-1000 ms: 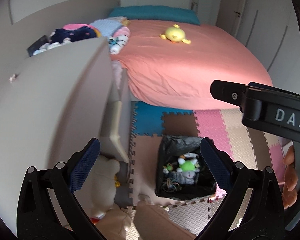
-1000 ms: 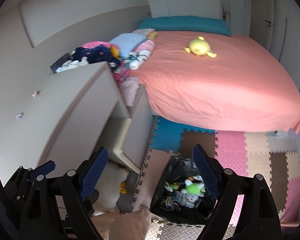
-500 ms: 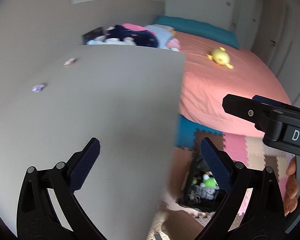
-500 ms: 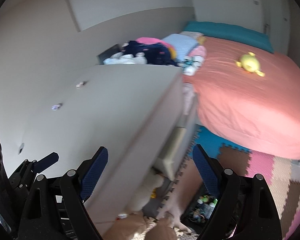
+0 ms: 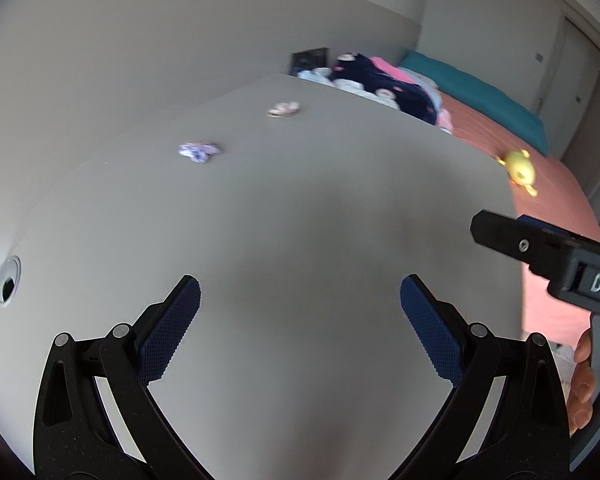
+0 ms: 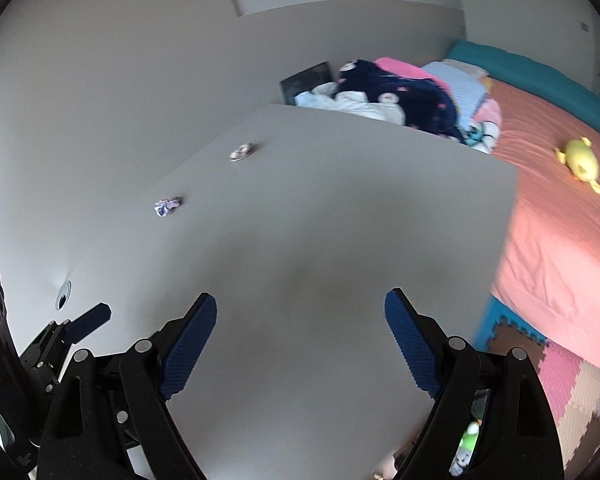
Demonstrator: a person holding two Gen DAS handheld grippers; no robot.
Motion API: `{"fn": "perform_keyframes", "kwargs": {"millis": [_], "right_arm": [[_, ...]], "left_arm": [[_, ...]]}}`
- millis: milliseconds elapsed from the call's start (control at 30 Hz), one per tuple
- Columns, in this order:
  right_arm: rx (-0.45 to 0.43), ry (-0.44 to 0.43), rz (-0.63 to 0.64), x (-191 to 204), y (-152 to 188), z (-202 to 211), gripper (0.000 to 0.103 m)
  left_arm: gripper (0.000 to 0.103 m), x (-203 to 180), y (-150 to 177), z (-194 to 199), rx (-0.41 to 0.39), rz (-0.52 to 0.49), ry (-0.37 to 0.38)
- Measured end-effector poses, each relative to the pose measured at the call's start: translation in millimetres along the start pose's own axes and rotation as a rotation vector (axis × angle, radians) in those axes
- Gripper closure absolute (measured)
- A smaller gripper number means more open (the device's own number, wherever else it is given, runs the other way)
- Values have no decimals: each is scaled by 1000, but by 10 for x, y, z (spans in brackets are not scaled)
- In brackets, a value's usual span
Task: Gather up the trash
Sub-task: 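Move both open tools back up to the desk toward the hair ties, then grasp the purple bow hair tie with the left tool while the right tool grasps the plaid flower tie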
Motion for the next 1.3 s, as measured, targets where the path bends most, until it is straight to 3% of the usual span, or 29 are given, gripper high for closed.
{"fn": "perform_keyframes", "kwargs": {"millis": [200, 400, 600, 733, 1100, 1167, 1300], "right_arm": [[27, 1, 54, 262, -259, -482, 17], [54, -1, 105, 478, -501, -894, 24], [74, -15, 118, 608, -782, -1268, 32], [91, -5, 126, 690, -979, -1553, 39], [86, 51, 110, 751, -1367, -2065, 41], [82, 59, 120, 761, -1402, -2098, 49], [90, 79, 163, 804, -1448, -2142, 75]], "left_arm": [[6, 403, -178, -231, -2, 37, -51], [8, 676, -339, -495, -1, 55, -62], [21, 891, -558, -801, 5, 84, -48], [26, 955, -673, -969, 12, 64, -58], [30, 1024, -854, -1146, 13, 34, -39], [49, 1003, -878, -1198, 30, 18, -25], [59, 969, -913, -1234, 34, -13, -23]]}}
Point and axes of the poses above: each gripper's, at about its wrist camera, not at the fingertips, and z roughly against the way its jaws point, x to its left, y to its underside, the point moved 1 cm from there along -z, roughly the way its jaws point, and after that the axes turned 2 degrees about -x, right-handed, at the moved point
